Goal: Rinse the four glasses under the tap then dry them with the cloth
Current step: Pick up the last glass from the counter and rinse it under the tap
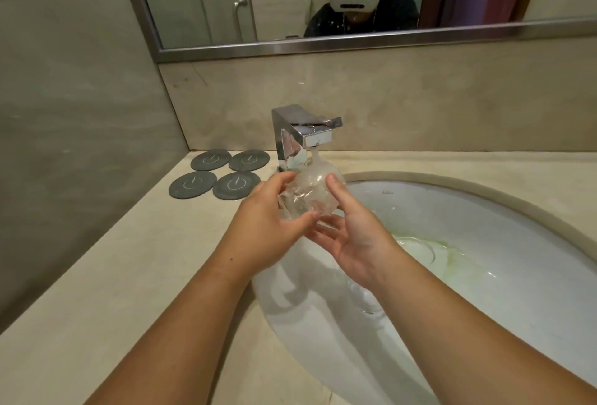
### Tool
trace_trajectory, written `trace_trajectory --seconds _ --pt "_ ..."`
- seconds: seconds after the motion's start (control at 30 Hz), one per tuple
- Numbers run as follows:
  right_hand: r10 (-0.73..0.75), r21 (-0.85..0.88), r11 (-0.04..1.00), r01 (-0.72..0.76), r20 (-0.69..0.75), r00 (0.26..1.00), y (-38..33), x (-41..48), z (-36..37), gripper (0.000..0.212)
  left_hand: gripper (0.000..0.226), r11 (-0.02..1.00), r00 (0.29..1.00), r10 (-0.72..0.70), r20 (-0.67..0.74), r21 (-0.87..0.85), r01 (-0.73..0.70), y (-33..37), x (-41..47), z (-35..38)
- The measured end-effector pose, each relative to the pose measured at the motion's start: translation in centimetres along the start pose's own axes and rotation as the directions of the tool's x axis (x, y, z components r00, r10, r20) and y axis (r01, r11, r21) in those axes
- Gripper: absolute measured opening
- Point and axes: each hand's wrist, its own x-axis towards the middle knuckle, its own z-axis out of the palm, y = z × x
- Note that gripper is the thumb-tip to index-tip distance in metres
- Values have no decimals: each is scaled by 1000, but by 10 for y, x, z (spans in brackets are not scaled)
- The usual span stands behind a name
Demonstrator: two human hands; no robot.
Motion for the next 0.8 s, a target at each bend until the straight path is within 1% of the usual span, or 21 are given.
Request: trace_trajectory --seconds 0.1,0.23,0.37,0.43,0.5,0.57,0.63,0.7,0.8 --pt "19 23 1000 -20 20 1000 0 1 0 43 54 995 998 -56 -18 -84 54 2 -1 -1" --pt "86 71 994 -86 3 996 2 6 -2 54 45 985 993 -118 1 -129 117 2 0 0" --pt "109 51 993 -110 32 994 3 6 -3 49 40 983 993 -117 11 -144 118 1 0 1" --pt "88 48 995 -90 42 995 3 5 -2 46 40 982 992 -125 18 -137 126 0 -1 2" --pt "50 30 998 -51 33 998 3 5 -2 45 46 986 994 -111 22 -126 112 -1 -1 2" --pt "13 -5 1000 -13 19 1000 3 4 -2 42 60 992 997 -66 27 -107 68 1 -2 2" --pt "-15 -36 999 16 12 1000 2 2 -1 35 74 997 1000 -7 23 -77 9 1 -2 2" --pt "-27 -48 998 28 20 999 2 0 0 33 84 999 999 27 21 -42 -26 1 -2 3" --pt "-39 -53 998 41 35 999 3 -2 2 36 83 999 1000 23 -5 -27 -23 -1 -2 2"
